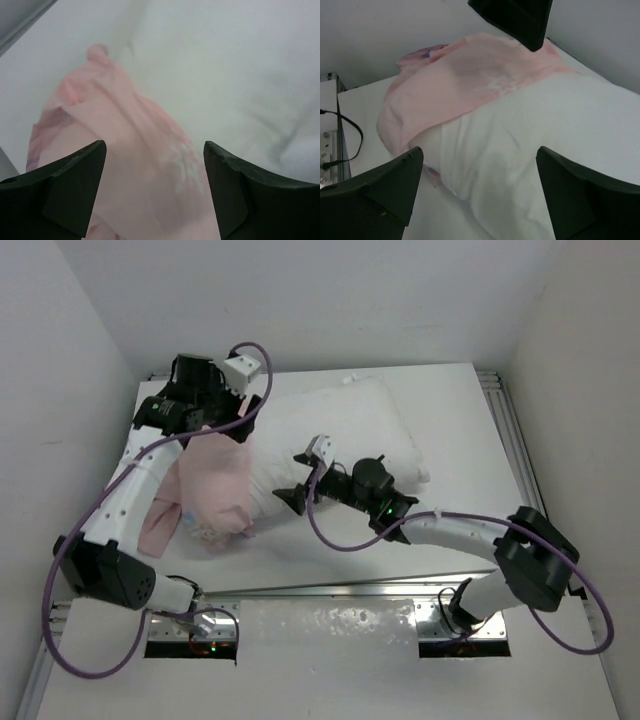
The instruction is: Put the pillow into the pillowcase
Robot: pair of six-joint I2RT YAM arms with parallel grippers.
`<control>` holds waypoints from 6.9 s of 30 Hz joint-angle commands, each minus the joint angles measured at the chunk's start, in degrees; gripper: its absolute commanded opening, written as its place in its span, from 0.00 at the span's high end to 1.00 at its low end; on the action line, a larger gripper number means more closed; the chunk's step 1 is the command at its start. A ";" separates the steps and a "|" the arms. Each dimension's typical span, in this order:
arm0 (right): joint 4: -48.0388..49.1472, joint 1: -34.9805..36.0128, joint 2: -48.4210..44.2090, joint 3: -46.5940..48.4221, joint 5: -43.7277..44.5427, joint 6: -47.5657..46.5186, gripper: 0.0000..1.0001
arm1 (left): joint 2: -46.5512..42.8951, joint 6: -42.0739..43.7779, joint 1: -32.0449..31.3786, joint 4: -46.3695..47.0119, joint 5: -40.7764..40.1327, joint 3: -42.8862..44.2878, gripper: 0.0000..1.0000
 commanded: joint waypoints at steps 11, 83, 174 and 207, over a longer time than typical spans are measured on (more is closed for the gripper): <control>-48.60 -22.47 25.64 50.75 4.84 9.64 0.01 | 24.42 -14.74 1.37 9.93 -23.91 10.01 0.34; 30.33 -11.93 18.44 3.11 27.08 40.04 1.00 | 9.57 -4.28 -12.94 8.88 16.61 -3.00 1.00; -41.58 -21.76 35.15 42.88 16.30 21.85 0.81 | 18.18 -8.75 23.70 30.91 9.83 -20.67 0.54; -21.18 -28.01 32.87 27.39 -10.27 28.63 0.76 | 62.39 -23.44 13.06 61.78 37.85 20.73 0.37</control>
